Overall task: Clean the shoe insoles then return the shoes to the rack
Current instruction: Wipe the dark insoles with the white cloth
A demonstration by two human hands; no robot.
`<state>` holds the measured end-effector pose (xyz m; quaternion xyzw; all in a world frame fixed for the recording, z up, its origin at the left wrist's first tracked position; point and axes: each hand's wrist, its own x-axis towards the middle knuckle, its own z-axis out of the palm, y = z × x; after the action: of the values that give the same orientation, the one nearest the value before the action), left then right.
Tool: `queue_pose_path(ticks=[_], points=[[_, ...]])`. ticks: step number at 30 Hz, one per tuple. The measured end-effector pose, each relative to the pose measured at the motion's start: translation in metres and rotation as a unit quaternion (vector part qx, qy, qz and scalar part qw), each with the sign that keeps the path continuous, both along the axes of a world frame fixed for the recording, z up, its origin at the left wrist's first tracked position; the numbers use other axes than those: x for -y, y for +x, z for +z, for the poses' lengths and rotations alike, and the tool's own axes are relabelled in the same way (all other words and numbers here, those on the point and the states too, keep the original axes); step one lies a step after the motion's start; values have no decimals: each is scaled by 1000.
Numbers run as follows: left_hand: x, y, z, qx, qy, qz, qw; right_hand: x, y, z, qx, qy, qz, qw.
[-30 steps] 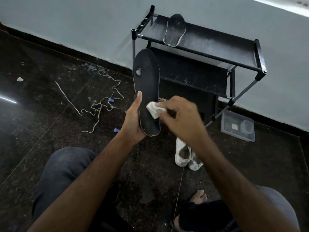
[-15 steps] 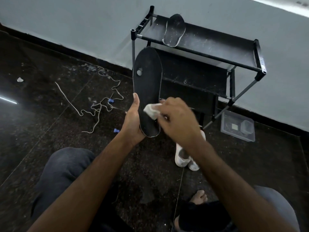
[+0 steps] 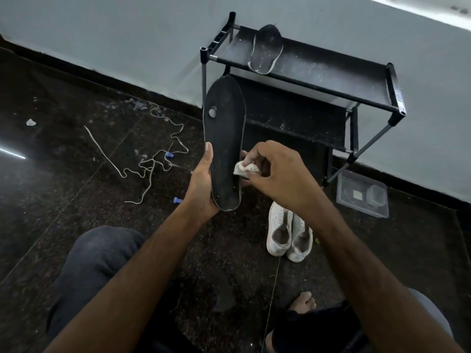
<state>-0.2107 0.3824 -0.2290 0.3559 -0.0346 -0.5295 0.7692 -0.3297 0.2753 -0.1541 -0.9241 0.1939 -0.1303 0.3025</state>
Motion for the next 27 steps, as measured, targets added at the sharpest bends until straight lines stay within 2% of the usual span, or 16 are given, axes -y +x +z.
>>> queue_pose_path(ticks=[4, 7, 12, 15, 18, 22, 25, 27], points=[[-1, 0, 0, 3, 3, -2, 1000, -11, 20, -19, 18, -78, -23, 997], [-1, -2, 0, 5, 26, 0, 1000, -21, 35, -24, 21, -140, 0, 990], [-4, 3, 0, -2, 36, 3, 999, -28, 42, -31, 93, -29, -19, 995], [-3, 3, 2, -10, 32, -13, 999, -24, 39, -40, 136, -36, -39, 989], [-4, 4, -3, -15, 32, -15, 999, -27, 37, -49, 92, -115, -6, 989], [-5, 9, -8, -20, 43, -14, 999, -27, 23, -41, -2, -186, 132, 974], [-3, 9, -6, -4, 46, 3, 999, -19, 3, -21, -131, -158, 239, 949], [-1, 6, -4, -4, 41, 6, 999, -8, -4, -7, -149, -88, 214, 961]])
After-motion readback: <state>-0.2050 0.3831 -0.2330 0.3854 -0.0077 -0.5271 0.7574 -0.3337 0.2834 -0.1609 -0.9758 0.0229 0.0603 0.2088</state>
